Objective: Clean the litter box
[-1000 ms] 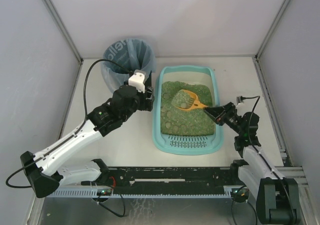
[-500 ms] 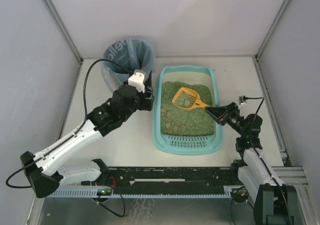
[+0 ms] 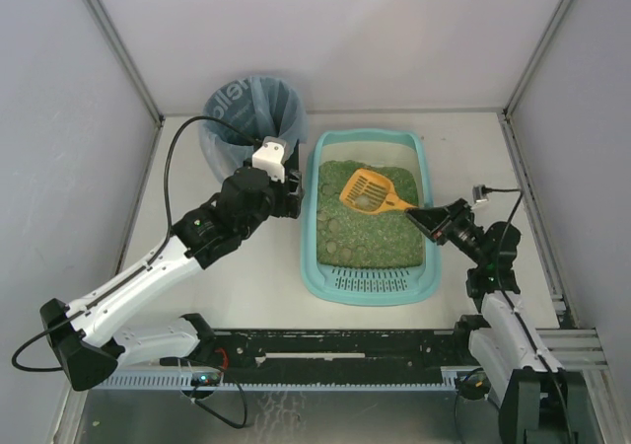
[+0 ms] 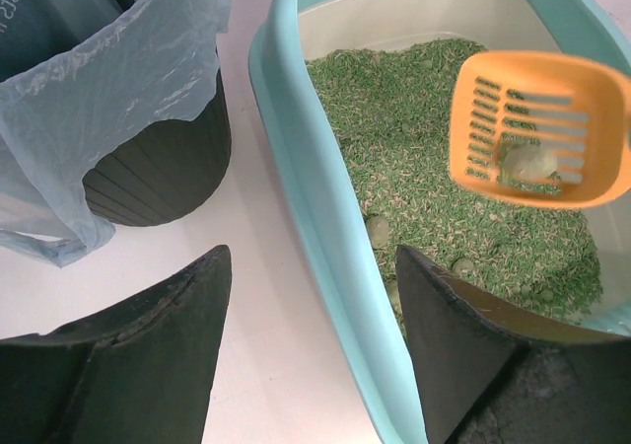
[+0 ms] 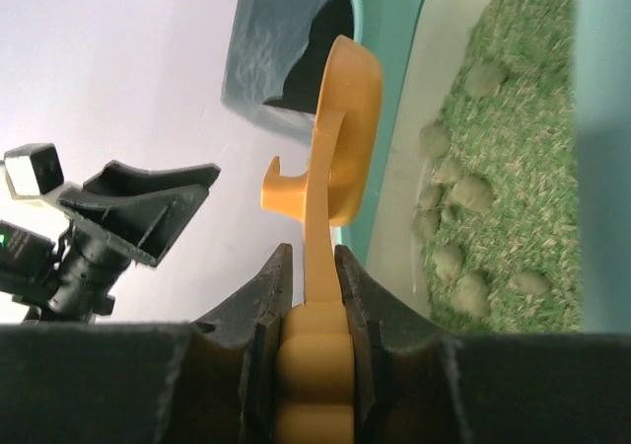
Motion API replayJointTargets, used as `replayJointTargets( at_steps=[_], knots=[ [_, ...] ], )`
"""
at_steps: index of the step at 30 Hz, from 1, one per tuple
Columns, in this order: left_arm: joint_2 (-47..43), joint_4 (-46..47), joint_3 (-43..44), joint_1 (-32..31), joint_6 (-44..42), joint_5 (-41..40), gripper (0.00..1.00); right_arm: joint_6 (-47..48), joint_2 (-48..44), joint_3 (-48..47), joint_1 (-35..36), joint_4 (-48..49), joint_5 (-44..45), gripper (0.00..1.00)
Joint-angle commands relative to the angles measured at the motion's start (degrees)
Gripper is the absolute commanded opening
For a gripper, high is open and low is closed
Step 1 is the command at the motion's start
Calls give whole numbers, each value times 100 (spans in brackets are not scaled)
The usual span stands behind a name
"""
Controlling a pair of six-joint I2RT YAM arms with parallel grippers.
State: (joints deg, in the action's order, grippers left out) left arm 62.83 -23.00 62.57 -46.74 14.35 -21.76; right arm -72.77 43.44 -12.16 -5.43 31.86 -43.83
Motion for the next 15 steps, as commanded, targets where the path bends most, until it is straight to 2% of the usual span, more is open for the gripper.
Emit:
replayJointTargets(
  at_steps=[1,3,6,8,10,11,15],
  knots=[
    [-35,244,45,42,-58,42,72,241,3,-293,55,-140,-44,0],
    [-41,241,39,42,-60,23,72,-85,-101,-13,-264,97,81,0],
    [-40,244,35,49,-64,-32,72,65,185,-257,93,475,-371,0],
    [-22,256,52,59,-61,53,72,156,128,-314,75,302,-346,0],
    [-2,229,58,60,-55,92,72,3,-67,-64,-340,-105,2,0],
    [-12,228,50,58,-56,66,72,-79,-80,-16,-379,56,12,0],
    [-33,244,53,68,-59,41,72,122,211,-386,30,593,-652,0]
  ],
)
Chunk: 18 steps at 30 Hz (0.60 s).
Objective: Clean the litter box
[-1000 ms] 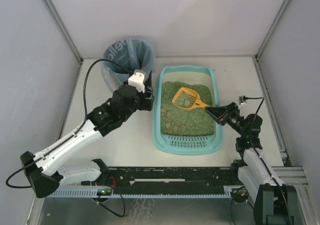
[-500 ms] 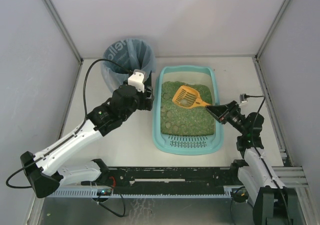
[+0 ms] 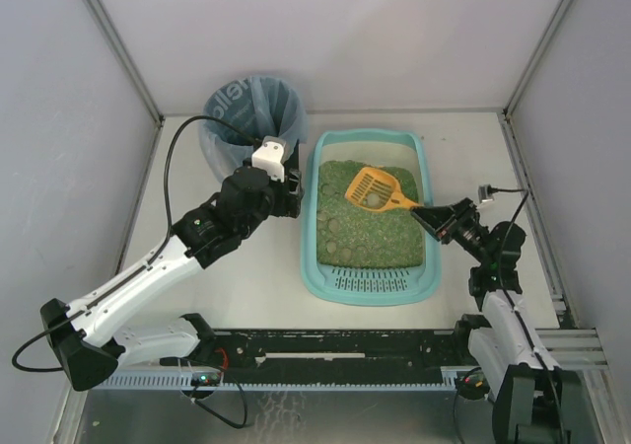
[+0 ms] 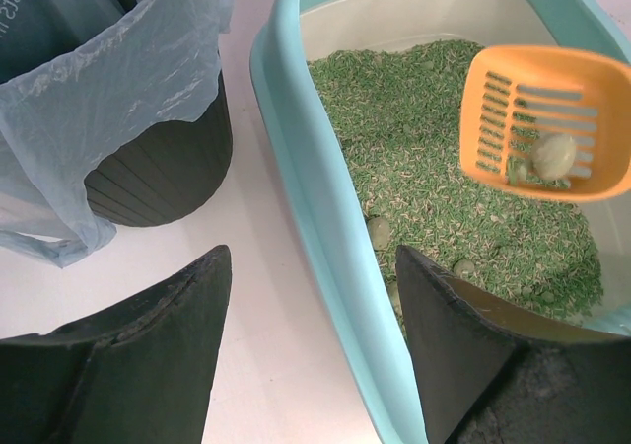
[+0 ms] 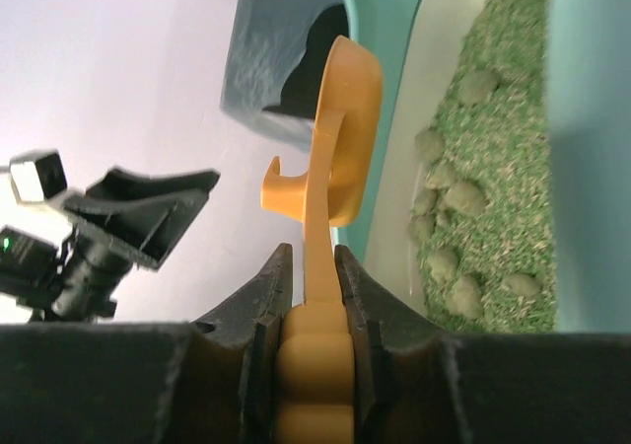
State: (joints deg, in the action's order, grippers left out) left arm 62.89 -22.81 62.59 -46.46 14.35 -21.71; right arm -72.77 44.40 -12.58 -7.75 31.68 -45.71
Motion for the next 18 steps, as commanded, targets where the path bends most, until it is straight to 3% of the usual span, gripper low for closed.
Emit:
replayJointTargets(
  at_steps=[1,3,7,11,15,18],
  knots=[
    [-40,224,52,40,-56,71,72,130,48,-312,212,471,-315,0],
    [-32,220,49,40,-59,92,72,139,-186,-146,-28,-160,112,0],
    [-43,215,47,40,-64,11,72,245,6,-329,287,527,-492,0],
    [-5,213,56,49,-57,114,72,378,-381,-229,89,-246,69,0],
    [-7,220,60,57,-48,80,72,443,-86,-479,355,252,-534,0],
    [24,218,62,57,-39,152,72,258,-247,-283,122,-118,-23,0]
  ],
)
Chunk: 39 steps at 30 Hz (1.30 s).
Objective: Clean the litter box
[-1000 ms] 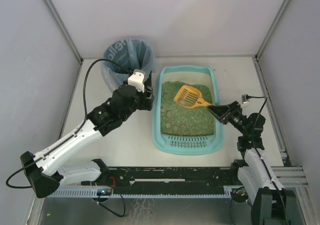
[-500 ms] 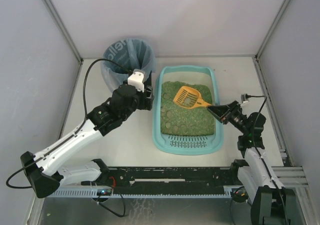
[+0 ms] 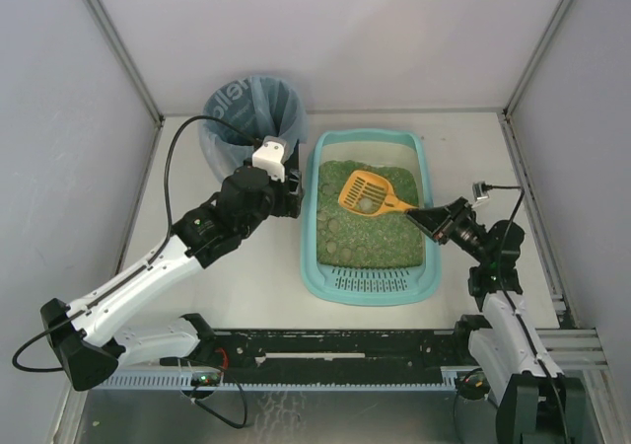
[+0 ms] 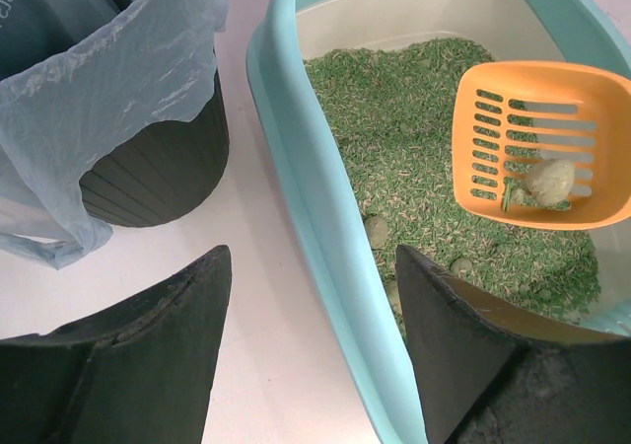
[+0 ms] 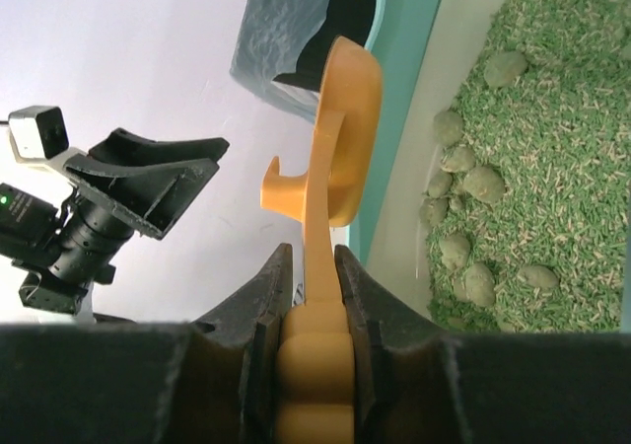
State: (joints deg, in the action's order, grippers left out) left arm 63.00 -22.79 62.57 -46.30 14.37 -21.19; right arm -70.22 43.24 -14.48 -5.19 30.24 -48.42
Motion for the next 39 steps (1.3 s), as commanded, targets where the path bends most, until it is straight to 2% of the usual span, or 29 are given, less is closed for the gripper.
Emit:
replayJointTargets(
  at_steps=[1,5,9,13,16,19,22,26,29,34,39],
  knots=[
    [18,213,62,42,-40,98,72,-37,-198,-15,-190,78,336,0],
    [-7,213,61,42,-40,52,72,4,90,-168,-4,545,-170,0],
    [-1,213,63,43,-31,103,72,-314,-81,155,-318,299,331,0],
    [-25,214,63,50,-35,47,72,-256,244,-117,-13,774,-158,0],
    [-23,201,80,67,-32,70,72,-262,87,-14,-198,280,278,0],
    [-99,168,104,120,-152,-138,72,-151,63,-160,-119,43,262,0],
    [-325,176,110,539,-115,-127,72,-125,25,-343,-39,-283,405,0],
    [-720,327,17,1526,128,314,73,30,-50,-730,112,-893,819,0],
    [-991,394,-27,2219,179,331,73,-5,46,-1175,272,-1006,1069,0],
    [-1283,469,-114,2709,183,150,73,70,573,-2157,730,-1212,1493,0],
    [-1357,530,-186,2833,239,162,73,637,1579,-3537,1405,-1749,1906,0]
  ],
)
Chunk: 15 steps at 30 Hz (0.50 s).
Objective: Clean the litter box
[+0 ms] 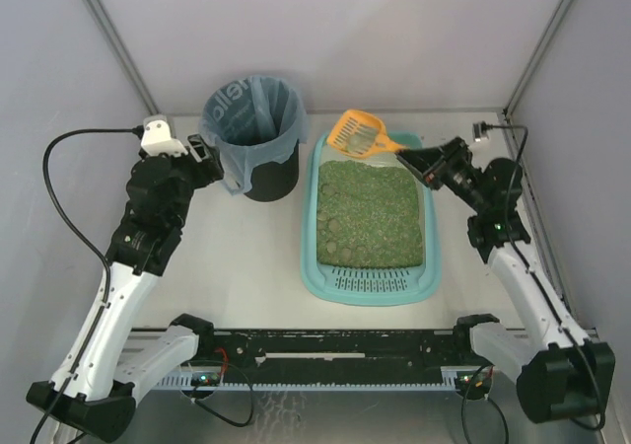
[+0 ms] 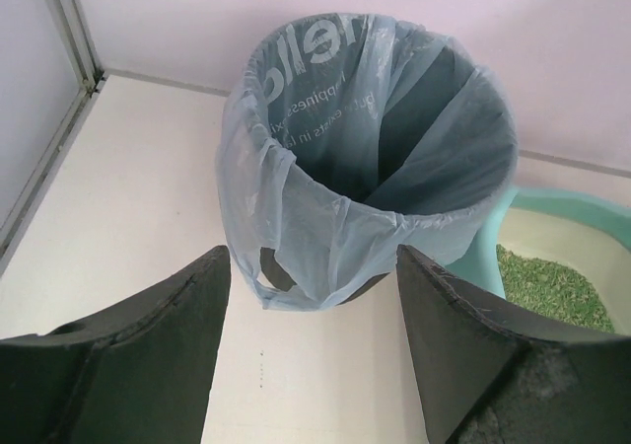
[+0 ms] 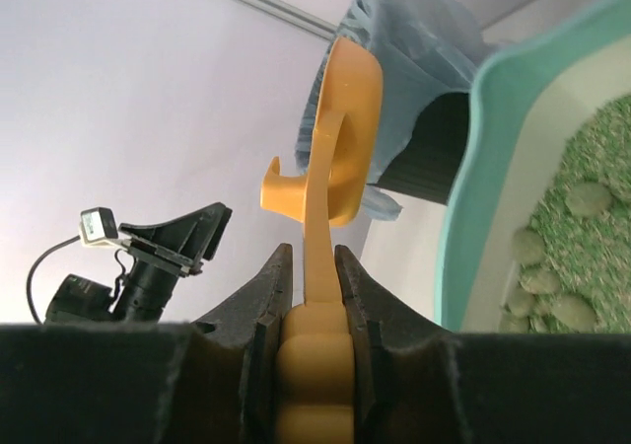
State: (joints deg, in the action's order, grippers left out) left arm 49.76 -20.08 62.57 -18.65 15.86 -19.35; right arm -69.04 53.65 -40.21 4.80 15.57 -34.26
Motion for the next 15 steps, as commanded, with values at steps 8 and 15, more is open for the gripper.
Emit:
replayJointTargets(
  at_steps=[8,15],
  knots=[
    [-38,267,-181,80,117,54,73,1644,2162,-3305,1386,-1111,1075,0],
    [-85,276,-188,93,131,109,73,3398,3670,-5290,2078,-2250,1899,0]
  ],
)
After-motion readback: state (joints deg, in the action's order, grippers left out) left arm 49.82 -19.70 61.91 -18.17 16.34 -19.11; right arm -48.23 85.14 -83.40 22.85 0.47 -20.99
